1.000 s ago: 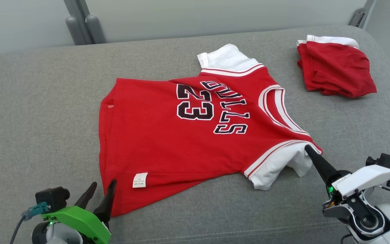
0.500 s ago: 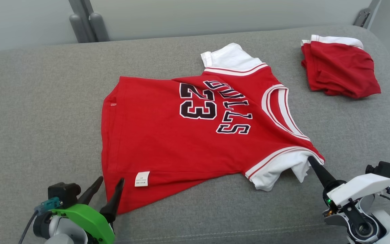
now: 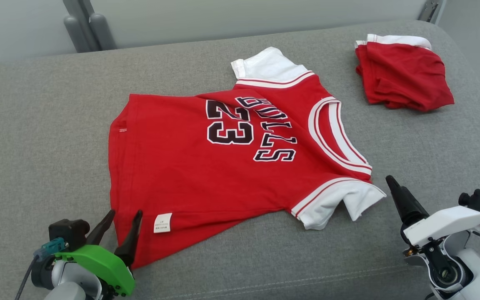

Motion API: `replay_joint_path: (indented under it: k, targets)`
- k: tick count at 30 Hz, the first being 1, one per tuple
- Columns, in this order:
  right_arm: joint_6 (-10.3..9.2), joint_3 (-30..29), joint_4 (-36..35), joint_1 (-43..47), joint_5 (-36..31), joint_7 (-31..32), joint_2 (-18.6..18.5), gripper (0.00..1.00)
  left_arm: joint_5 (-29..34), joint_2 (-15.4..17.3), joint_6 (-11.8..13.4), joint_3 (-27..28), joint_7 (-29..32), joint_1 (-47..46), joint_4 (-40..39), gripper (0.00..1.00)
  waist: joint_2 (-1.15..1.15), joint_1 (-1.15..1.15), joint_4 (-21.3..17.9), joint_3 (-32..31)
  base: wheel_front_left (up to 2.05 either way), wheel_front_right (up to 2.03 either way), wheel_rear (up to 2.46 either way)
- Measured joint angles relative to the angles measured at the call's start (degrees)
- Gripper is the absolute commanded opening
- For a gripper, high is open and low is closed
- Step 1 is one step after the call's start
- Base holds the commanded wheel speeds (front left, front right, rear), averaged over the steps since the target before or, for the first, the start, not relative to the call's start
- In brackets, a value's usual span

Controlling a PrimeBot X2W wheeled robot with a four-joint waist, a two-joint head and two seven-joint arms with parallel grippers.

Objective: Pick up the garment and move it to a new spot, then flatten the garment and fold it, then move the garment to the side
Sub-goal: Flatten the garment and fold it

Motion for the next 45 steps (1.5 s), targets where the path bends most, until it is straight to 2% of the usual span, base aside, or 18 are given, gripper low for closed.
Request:
replay_joint_path:
  k: [6, 10, 15, 19, 22, 28, 45]
  targets:
    - [-1.19, -0.79, 0.93, -0.01, -2.81, -4.08, -0.56, 1.00, 1.24, -0.74, 1.36, 1.38, -0.04, -0.11, -0.45, 1.00, 0.00, 0.00, -0.51, 0.88, 0.00, 0.00, 0.00]
    - [-1.65, -2.45, 0.77, -0.15, -4.65, -5.47, -1.27, 1.00, 1.97, -0.90, 2.52, 4.30, -0.04, -0.41, -2.13, 1.00, 0.00, 0.00, -0.48, 0.97, 0.00, 0.00, 0.00]
    - [-0.48, -3.70, -1.77, -0.18, -5.01, -5.86, -0.45, 1.00, 4.27, -1.68, 2.83, 5.95, -0.05, -1.44, -4.78, 1.00, 0.00, 0.00, -0.04, 0.97, 0.00, 0.00, 0.00]
    - [0.38, -1.67, -3.43, -0.03, -8.54, -5.84, -0.44, 1.00, 5.36, -1.63, 3.34, 6.84, -0.05, -1.30, -5.38, 1.00, 0.00, 0.00, 0.33, 1.05, 0.00, 0.00, 0.00]
    - [0.38, -0.31, -3.39, 0.92, -10.51, -5.84, -0.88, 1.00, 5.66, -1.68, 3.34, 6.41, -0.05, -0.38, -4.83, 1.00, 0.00, 0.00, 0.43, 1.12, 0.00, 0.00, 0.00]
    - [0.93, 3.75, -3.19, 3.57, -10.23, -5.39, 0.30, 1.00, 5.67, -1.87, 3.24, 4.35, -0.05, 2.44, -1.76, 1.00, 0.00, 0.00, 0.37, 1.36, 0.00, 0.00, 0.00]
    - [1.42, 5.03, -3.70, 3.41, -10.14, -4.42, 0.77, 1.00, 5.66, -3.13, 1.65, 3.49, -0.05, 2.25, 0.67, 1.00, 0.00, 0.00, -0.95, 3.09, 0.00, 0.00, 0.00]
